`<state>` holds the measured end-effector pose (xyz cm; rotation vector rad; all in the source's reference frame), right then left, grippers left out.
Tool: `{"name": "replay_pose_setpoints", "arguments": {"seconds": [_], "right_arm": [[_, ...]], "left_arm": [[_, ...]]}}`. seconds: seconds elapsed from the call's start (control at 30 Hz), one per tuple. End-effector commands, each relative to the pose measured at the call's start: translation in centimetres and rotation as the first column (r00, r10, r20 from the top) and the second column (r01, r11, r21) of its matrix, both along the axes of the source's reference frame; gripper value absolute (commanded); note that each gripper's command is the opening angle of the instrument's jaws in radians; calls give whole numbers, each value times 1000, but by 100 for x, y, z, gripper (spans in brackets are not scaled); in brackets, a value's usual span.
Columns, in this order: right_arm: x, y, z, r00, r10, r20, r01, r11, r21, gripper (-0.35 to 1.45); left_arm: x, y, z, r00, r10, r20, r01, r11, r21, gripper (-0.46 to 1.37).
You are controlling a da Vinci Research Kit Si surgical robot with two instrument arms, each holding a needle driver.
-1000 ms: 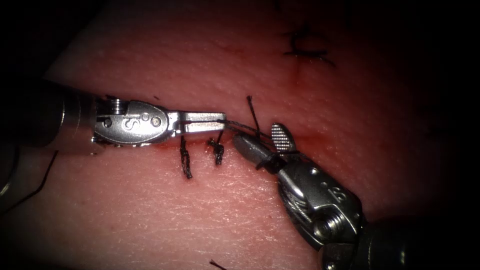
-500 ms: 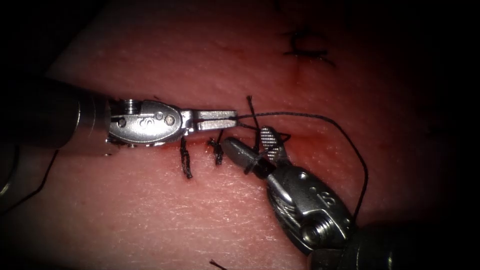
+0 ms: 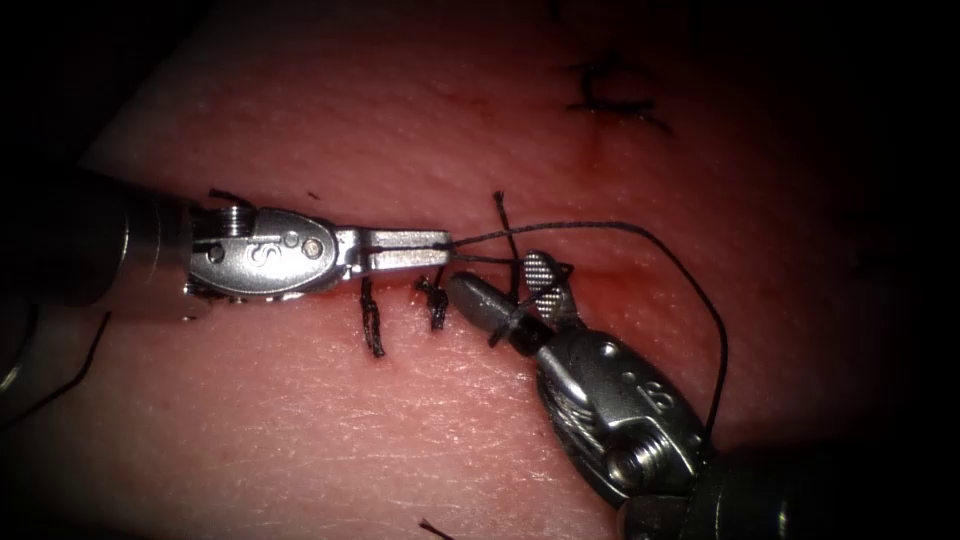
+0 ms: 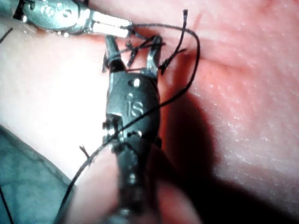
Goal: Wound Closure
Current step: Grasp the tail of the suture with the right gripper
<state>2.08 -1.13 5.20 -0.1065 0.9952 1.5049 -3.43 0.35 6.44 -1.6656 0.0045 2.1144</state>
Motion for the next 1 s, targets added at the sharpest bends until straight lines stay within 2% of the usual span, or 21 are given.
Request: {"name": "replay_pose_setpoints", "arguments": {"seconds": [0.03, 0.4, 0.73, 1.0], "right_arm": [[0, 0, 0, 1000, 1, -2, -1, 1000, -4, 55], [-17, 3, 13, 999, 23, 25, -23, 1000, -6, 52], [-14, 5, 13, 999, 23, 31, -23, 1000, -8, 50], [-11, 13, 21, 999, 32, 39, -32, 999, -7, 49]], "left_arm": [[-1, 0, -2, 1000, -3, 1, 3, 1000, -8, -35], [-7, -14, -25, 1000, 18, 18, -17, 999, -47, -35], [-8, -18, -29, 999, 29, 32, -27, 998, -57, -35], [-5, -25, -29, 999, 40, 29, -37, 996, -78, -35]]}}
